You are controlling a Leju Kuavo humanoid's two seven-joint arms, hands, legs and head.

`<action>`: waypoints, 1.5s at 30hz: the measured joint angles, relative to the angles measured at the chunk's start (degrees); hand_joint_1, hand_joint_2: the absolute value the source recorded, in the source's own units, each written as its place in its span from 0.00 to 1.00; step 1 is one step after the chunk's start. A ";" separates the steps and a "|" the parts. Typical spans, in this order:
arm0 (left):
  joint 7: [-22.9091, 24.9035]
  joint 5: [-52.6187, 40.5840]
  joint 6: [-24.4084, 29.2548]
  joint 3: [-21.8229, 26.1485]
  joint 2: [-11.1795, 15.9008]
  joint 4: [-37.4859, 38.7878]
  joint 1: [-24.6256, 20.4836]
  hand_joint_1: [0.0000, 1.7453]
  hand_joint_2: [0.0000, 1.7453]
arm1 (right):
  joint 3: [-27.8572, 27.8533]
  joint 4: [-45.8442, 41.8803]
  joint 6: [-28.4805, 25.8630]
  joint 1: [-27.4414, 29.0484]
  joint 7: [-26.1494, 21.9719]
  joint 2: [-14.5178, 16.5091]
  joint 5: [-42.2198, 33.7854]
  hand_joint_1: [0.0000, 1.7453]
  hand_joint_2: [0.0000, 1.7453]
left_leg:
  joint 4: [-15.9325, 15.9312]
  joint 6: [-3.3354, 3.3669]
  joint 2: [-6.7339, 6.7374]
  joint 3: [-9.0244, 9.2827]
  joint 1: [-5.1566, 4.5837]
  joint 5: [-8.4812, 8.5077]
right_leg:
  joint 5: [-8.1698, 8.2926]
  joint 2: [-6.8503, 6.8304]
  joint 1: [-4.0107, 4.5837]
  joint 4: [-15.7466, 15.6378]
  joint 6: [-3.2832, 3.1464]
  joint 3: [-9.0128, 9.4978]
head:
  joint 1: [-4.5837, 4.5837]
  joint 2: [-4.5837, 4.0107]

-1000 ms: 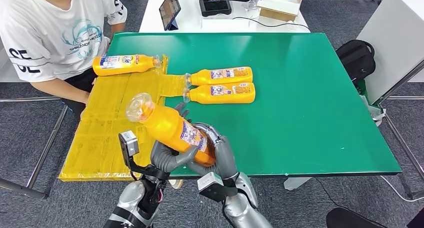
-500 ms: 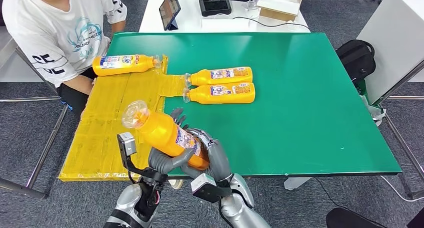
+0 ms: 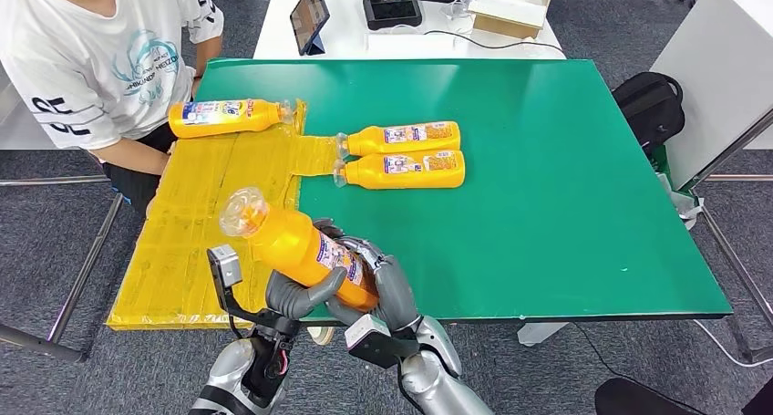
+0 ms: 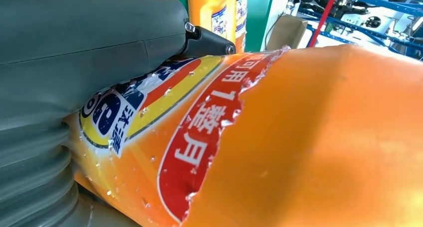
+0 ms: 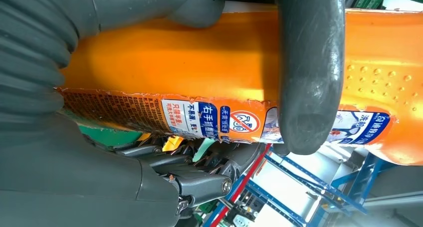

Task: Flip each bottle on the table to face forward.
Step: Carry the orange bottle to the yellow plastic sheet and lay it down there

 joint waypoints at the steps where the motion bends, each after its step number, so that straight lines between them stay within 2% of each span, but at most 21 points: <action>1: 0.00 0.02 0.01 0.03 0.00 0.00 0.01 1.00 1.00 | 0.02 0.04 0.00 0.00 0.00 0.01 0.01 1.00 1.00 | 0.00 0.00 0.00 0.00 0.00 0.00 | 0.00 0.00 0.00 0.00 0.00 0.00 | 0.01 0.00; 5: -0.55 -0.53 0.21 0.10 0.00 -0.01 0.06 1.00 1.00 | 0.05 0.13 0.01 -0.01 0.05 0.02 0.02 0.99 1.00 | 0.00 0.00 0.00 0.00 0.00 0.00 | 0.00 0.00 0.00 0.00 0.00 0.00 | 0.02 0.00; 6: -0.81 -0.89 0.37 0.11 0.00 -0.02 0.09 1.00 1.00 | 0.06 0.14 0.02 -0.02 0.07 0.02 0.03 0.93 1.00 | 0.00 0.00 0.00 0.00 0.00 0.00 | 0.00 0.00 0.00 0.00 0.00 0.00 | 0.02 0.00; 9: -1.63 -2.41 1.51 0.10 0.00 -0.14 0.17 1.00 1.00 | 0.11 0.21 0.21 -0.07 0.15 0.04 0.11 0.19 1.00 | 0.00 0.00 0.00 0.00 0.00 0.00 | 0.00 0.00 0.00 0.00 0.00 0.00 | 0.02 0.00; 10: -1.95 -3.16 2.21 0.06 0.00 -0.23 0.15 1.00 1.00 | 0.19 0.28 0.28 -0.05 0.18 0.04 0.24 0.00 1.00 | 0.00 0.00 0.00 0.00 0.00 0.00 | 0.00 0.00 0.00 0.00 0.00 0.00 | 0.01 0.00; 14: -3.19 -6.58 5.33 -0.29 -0.05 -0.91 -0.22 1.00 1.00 | 0.83 0.63 0.34 0.50 0.34 0.17 0.80 0.00 1.00 | 0.00 0.00 0.00 0.00 0.00 0.00 | 0.00 0.00 0.00 0.00 0.00 0.00 | 0.02 0.00; 18: -3.74 -8.02 6.88 -0.42 -0.26 -1.26 -0.56 1.00 1.00 | 1.18 0.78 0.37 0.77 0.62 0.45 0.80 0.00 0.00 | 0.00 0.00 0.00 0.00 0.00 0.00 | 0.00 0.00 0.00 0.00 0.00 0.00 | 0.02 0.00; 25: -4.02 -8.75 7.74 -0.45 -0.35 -1.34 -0.56 1.00 1.00 | 1.21 0.79 0.40 0.77 0.82 0.47 0.70 0.00 0.00 | 0.00 0.00 0.00 0.00 0.00 0.00 | 0.00 0.00 0.00 0.00 0.00 0.00 | 0.03 0.00; 27: -4.60 -10.15 9.47 -0.49 -0.35 -1.53 -0.56 1.00 1.00 | 1.24 0.55 0.48 0.80 1.00 0.46 0.51 0.00 0.00 | 0.00 0.00 0.00 -0.01 0.00 0.00 | 0.00 0.00 0.00 0.00 0.00 0.00 | 0.03 0.00; 28: -5.51 -12.20 12.12 -0.46 -0.35 -1.89 -0.61 1.00 1.00 | 1.25 -0.41 0.64 0.99 1.37 0.41 0.30 0.00 0.00 | 0.00 0.00 0.00 -0.01 0.00 0.00 | 0.00 0.00 0.00 0.00 0.00 0.00 | 0.02 0.00; 31: -9.27 -19.85 24.60 2.07 -0.41 -3.32 -2.34 1.00 1.00 | 1.27 -8.25 1.14 2.76 2.90 -0.50 -0.67 0.00 0.00 | 0.00 0.00 -0.03 -0.01 0.01 0.01 | 0.00 -0.01 0.01 0.01 0.00 0.02 | 0.01 0.00; 33: -10.49 -22.89 29.81 4.29 -0.37 -3.50 -3.69 1.00 1.00 | 1.26 -12.17 0.94 3.62 3.14 -1.08 -1.56 0.00 0.00 | 0.00 -0.01 -0.03 -0.01 0.01 0.01 | 0.00 -0.01 0.02 0.01 0.00 0.03 | 0.02 0.00; 42: -11.83 -29.50 40.91 11.23 0.85 2.80 -8.67 1.00 1.00 | 1.06 -17.29 -0.58 4.35 2.04 -1.62 -4.79 0.00 0.00 | 0.00 -0.01 -0.02 -0.01 0.01 0.02 | 0.01 0.00 0.02 0.01 0.00 0.03 | 0.02 0.00; 45: -12.28 -31.26 42.87 12.83 1.49 5.47 -9.94 1.00 1.00 | 0.97 -18.32 -0.71 4.43 1.93 -1.66 -5.16 0.00 0.00 | 0.00 -0.01 -0.01 -0.01 0.01 0.02 | 0.01 0.00 0.02 0.02 0.00 0.03 | 0.03 0.00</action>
